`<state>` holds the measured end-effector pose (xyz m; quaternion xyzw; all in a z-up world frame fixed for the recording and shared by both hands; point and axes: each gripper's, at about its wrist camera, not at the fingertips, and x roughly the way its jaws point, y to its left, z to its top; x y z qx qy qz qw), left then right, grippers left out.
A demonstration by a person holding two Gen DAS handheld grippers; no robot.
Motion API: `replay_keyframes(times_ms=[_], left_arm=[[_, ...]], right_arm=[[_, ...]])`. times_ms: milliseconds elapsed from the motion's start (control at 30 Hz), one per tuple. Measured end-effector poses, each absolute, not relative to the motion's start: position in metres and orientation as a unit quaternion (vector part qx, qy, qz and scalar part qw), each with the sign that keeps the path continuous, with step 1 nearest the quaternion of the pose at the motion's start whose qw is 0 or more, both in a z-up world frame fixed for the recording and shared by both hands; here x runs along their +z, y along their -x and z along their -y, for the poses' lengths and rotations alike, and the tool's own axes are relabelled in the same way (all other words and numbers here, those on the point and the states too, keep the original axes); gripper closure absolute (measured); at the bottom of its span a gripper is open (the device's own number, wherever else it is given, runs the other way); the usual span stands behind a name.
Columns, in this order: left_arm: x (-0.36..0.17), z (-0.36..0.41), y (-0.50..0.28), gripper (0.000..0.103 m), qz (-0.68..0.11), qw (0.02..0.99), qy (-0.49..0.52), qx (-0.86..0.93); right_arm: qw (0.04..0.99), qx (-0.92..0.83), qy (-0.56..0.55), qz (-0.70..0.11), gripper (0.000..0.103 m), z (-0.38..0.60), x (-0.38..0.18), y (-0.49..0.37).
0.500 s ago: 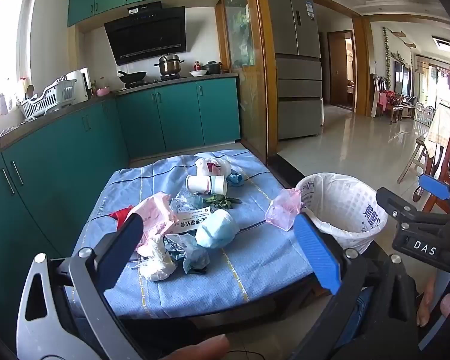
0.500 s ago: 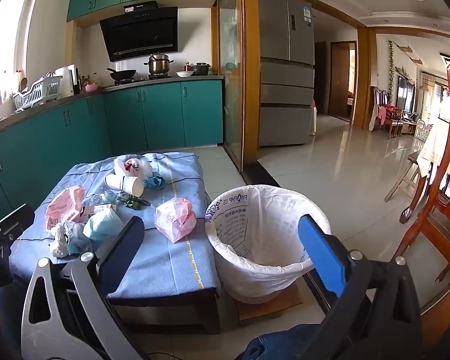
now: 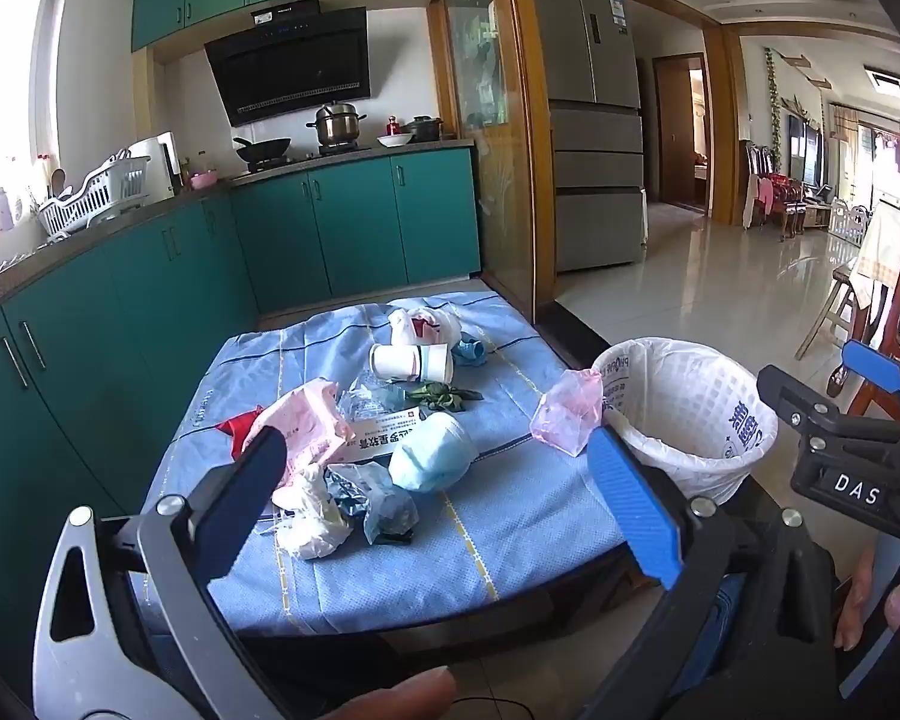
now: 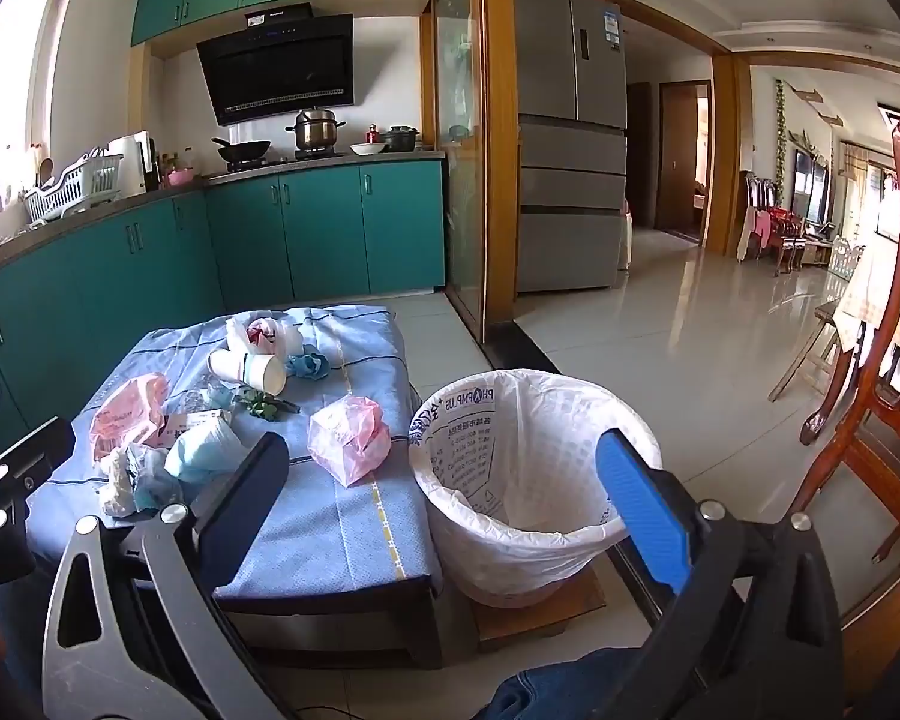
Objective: Collect trash
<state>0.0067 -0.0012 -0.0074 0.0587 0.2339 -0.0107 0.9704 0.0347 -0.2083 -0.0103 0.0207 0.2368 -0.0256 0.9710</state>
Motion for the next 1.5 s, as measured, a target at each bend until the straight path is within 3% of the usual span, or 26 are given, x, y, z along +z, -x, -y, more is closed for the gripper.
replay_keyframes(times_ms=[1500], left_arm=[[-0.014, -0.006, -0.014, 0.003, -0.258, 0.964, -0.059, -0.003]], right_arm=[[0.971, -0.03, -0.01, -0.239, 0.003, 0.202, -0.012, -0.04]])
